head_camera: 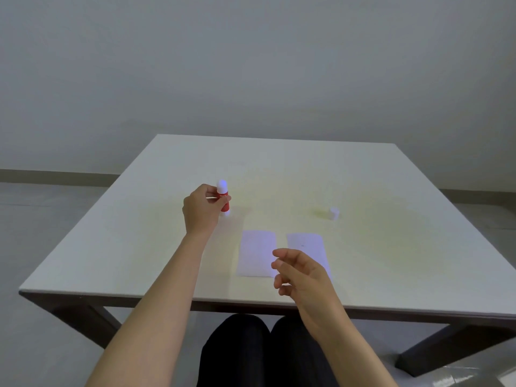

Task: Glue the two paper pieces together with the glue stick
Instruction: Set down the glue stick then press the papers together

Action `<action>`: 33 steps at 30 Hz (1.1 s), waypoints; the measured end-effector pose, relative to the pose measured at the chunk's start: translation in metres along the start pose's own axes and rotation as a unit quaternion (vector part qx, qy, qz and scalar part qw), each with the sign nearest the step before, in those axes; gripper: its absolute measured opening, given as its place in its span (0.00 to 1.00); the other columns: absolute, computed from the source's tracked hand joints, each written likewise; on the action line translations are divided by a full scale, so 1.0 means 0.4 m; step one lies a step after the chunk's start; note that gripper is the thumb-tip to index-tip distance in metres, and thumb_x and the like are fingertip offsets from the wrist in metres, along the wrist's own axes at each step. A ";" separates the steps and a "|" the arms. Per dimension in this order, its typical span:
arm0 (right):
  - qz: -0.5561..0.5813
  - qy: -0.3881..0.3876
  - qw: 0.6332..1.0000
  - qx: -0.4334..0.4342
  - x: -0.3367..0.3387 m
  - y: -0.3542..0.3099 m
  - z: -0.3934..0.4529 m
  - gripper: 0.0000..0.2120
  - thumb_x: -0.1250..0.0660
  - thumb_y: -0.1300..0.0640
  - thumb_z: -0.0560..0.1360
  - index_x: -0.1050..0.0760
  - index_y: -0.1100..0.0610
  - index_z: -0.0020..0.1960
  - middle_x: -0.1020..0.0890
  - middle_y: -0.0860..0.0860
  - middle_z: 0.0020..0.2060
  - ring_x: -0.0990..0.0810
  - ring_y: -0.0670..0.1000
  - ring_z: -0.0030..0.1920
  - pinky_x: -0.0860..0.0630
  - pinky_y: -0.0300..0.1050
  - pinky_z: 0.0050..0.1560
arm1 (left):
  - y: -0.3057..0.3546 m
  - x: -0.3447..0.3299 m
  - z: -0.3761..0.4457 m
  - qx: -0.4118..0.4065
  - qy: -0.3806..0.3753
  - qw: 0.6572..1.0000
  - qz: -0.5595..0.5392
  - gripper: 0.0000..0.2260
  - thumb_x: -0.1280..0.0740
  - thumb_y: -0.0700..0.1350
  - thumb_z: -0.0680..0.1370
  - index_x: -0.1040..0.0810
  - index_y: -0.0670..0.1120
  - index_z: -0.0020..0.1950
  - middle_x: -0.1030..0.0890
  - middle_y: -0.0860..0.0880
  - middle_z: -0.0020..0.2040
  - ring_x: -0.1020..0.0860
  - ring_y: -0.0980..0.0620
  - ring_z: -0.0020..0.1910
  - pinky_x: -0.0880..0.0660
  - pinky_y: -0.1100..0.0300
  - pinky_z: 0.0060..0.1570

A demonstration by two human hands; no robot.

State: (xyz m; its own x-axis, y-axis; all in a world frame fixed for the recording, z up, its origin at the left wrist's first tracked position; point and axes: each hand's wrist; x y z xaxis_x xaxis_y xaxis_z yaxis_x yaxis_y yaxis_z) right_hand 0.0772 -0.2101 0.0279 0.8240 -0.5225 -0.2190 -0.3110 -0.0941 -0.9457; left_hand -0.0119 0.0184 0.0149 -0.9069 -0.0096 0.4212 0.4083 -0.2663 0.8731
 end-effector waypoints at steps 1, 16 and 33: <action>-0.002 0.003 1.000 0.000 0.001 0.000 0.002 0.07 0.33 0.64 0.74 0.19 0.55 0.47 0.22 0.52 0.41 0.26 0.48 0.30 0.28 0.39 0.34 | -0.004 -0.002 -0.001 -0.004 -0.001 1.000 -0.001 0.04 0.29 0.46 0.70 0.23 0.52 0.39 0.22 0.62 0.27 0.24 0.70 0.34 0.34 0.68 0.35; -0.712 -0.021 0.625 0.319 -0.034 0.037 0.096 0.12 0.31 0.50 0.71 0.19 0.52 0.53 0.17 0.47 0.50 0.24 0.54 0.55 0.31 0.47 0.55 | -0.049 0.002 -0.020 -0.022 0.000 1.000 -0.013 0.35 0.24 0.48 0.68 0.35 0.46 0.72 0.34 0.50 0.70 0.27 0.51 0.60 0.29 0.56 0.57; -0.228 0.233 0.914 0.243 0.032 -0.058 0.125 0.10 0.33 0.64 0.73 0.23 0.53 0.37 0.19 0.47 0.32 0.21 0.46 0.31 0.26 0.35 0.37 | 0.087 -0.020 -0.326 0.077 -0.140 0.969 -0.189 0.09 0.33 0.44 0.76 0.18 0.49 0.37 0.15 0.53 0.32 0.17 0.56 0.31 0.24 0.67 0.32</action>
State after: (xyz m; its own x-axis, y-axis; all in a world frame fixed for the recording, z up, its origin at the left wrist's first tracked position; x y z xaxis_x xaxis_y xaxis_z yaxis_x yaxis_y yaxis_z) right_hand 0.1188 -0.1723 0.0352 0.4889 -0.8379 0.2427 0.3546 -0.0633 -0.9329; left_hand -0.0039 -0.1163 0.0101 -0.9397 0.3284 0.0953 0.0827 -0.0519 0.9952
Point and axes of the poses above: each hand's wrist, its own z-axis towards the middle knuckle, its own x-axis out of the back of the hand, y = z × x
